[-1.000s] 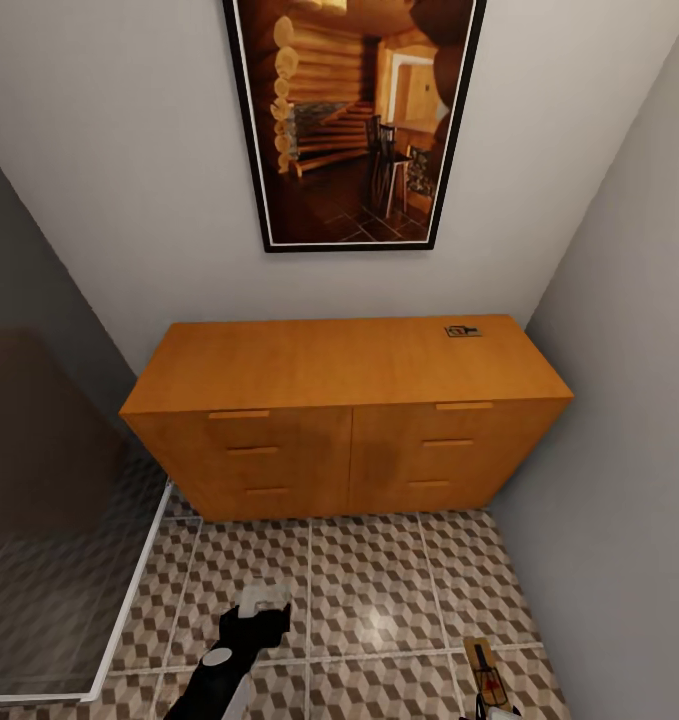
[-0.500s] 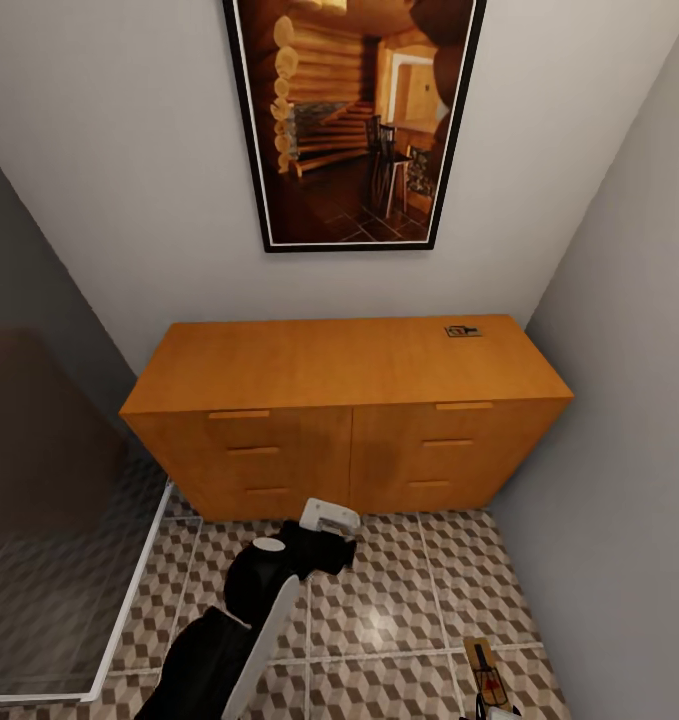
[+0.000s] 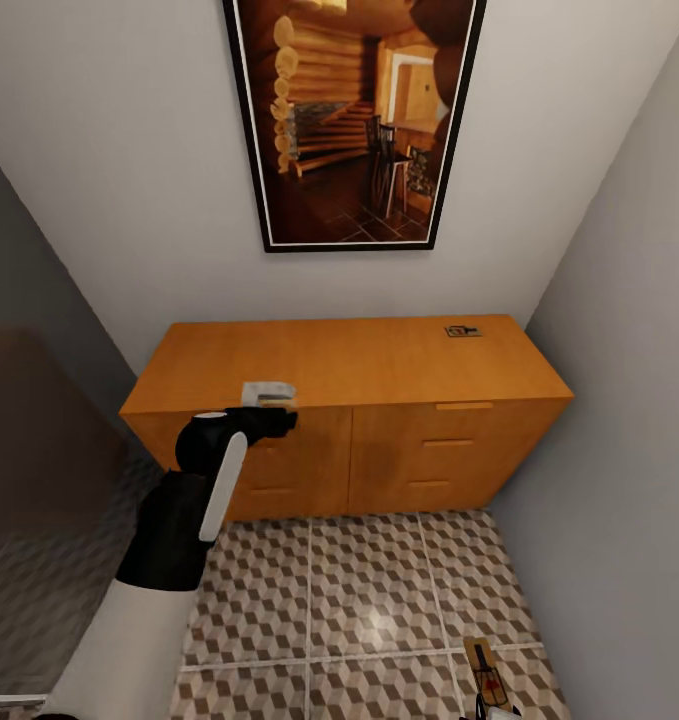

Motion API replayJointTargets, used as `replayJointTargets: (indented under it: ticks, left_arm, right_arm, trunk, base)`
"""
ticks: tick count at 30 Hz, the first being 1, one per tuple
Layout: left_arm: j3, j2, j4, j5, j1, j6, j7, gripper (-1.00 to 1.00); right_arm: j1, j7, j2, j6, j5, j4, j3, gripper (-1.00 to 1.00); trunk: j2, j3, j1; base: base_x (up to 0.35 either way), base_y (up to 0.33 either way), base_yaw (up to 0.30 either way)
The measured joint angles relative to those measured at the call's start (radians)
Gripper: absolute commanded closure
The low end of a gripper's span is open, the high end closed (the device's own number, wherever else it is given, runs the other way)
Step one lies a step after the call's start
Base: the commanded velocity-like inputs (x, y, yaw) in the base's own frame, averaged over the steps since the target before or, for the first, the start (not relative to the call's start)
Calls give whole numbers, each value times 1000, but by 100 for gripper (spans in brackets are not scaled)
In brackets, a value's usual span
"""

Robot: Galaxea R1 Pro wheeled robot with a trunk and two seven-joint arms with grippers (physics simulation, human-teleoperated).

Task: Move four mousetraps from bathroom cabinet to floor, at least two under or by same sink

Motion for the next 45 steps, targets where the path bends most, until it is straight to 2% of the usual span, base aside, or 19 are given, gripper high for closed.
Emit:
replayJointTargets:
  ticks: [6,12,14,15,18,21,26,30,35,39,43,45]
  left_arm:
    - [9,0,71,4,-168,5,1,-100]
    - [10,-1,176,5,-286,9,1,-100]
    - [11,-2,255,5,-364,9,1,-100]
    - [11,-2,274,5,-381,9,1,-100]
    - [12,-2,426,5,-510,8,1,-100]
    - [13,-2,511,6,-571,8,1,-100]
    - [14,1,643,10,-619,7,-9,-100]
    - [15,1,654,24,-623,8,-30,-100]
    - [11,1,624,38,-624,8,-133,-100]
    - [1,4,549,47,-624,7,-235,-100]
    - [-35,20,519,44,-624,8,-259,-100]
    - [-68,33,477,45,-624,9,-264,-100]
  right_arm:
    - [0,0,0,1,0,0,0,100]
    - [0,0,0,1,0,0,0,100]
    - [0,0,0,1,0,0,0,100]
    - [0,0,0,1,0,-1,0,100]
    - [0,0,0,1,0,-1,0,100]
    - [0,0,0,1,0,0,0,100]
    - [0,0,-1,-1,0,-1,0,100]
    - [0,0,-1,-1,0,-1,0,100]
    - [0,0,0,-1,0,-1,2,100]
    - [0,-1,0,-1,0,-1,3,100]
    - [0,-1,0,-1,0,0,4,100]
    - [0,-1,0,-1,0,0,4,100]
  trunk:
    - [0,0,0]
    - [0,0,0]
    - [0,0,0]
    - [0,0,0]
    - [0,0,0]
    - [0,0,0]
    - [0,0,0]
    - [0,0,0]
    - [0,0,0]
    - [0,1,0]
    - [0,4,0]
    - [0,6,0]
  base:
    - [0,0,0]
    - [0,0,0]
    - [0,0,0]
    - [0,0,0]
    - [0,0,0]
    - [0,0,0]
    - [0,0,0]
    - [0,0,0]
    - [0,0,0]
    - [0,0,-99]
    - [0,0,-218]
    - [0,0,-243]
